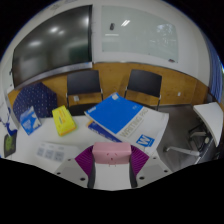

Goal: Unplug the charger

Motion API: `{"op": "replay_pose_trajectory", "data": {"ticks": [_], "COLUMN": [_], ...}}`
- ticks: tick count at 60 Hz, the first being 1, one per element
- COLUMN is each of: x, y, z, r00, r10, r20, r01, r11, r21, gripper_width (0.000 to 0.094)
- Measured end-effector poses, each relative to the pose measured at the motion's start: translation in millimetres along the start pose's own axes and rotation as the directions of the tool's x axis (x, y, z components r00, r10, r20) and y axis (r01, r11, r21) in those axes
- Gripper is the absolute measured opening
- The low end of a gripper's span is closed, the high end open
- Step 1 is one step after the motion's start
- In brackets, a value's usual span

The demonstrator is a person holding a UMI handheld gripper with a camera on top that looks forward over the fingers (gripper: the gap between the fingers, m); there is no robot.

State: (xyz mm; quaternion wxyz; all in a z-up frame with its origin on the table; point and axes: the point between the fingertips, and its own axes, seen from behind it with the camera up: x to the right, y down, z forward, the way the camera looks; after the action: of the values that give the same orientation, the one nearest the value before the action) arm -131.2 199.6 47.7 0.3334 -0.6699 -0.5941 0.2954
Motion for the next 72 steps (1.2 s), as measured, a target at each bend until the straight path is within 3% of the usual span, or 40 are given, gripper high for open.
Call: {"op": "replay_pose_trajectory", "data": {"ticks": [13,19,21,36,51,63,72], "x": [-5,1,4,-18,-58,-77,-91], "y": [56,54,50,13,36,78,96], "z": [40,34,25,-129,-296,-353,-370], "r00": [0.999,0.999,0.998,1.000,0.996,0.989,0.989], "r10": [-0.043,-0.052,-0.059,-0.016,-0.039,-0.021,-0.061], "r20": [0.027,0.001,-0.010,-0.013,-0.083,-0.146,-0.135], "r01": [0.047,0.051,0.057,0.015,0.034,0.014,0.053], "r11": [0.988,0.988,0.989,0.996,0.998,0.999,0.997], "r21": [-0.148,-0.148,-0.139,-0.087,-0.056,-0.051,-0.059], "gripper_width": [0.0599,0.0881,0.0825,0.0860,0.0855,0.0855,0.0854]}}
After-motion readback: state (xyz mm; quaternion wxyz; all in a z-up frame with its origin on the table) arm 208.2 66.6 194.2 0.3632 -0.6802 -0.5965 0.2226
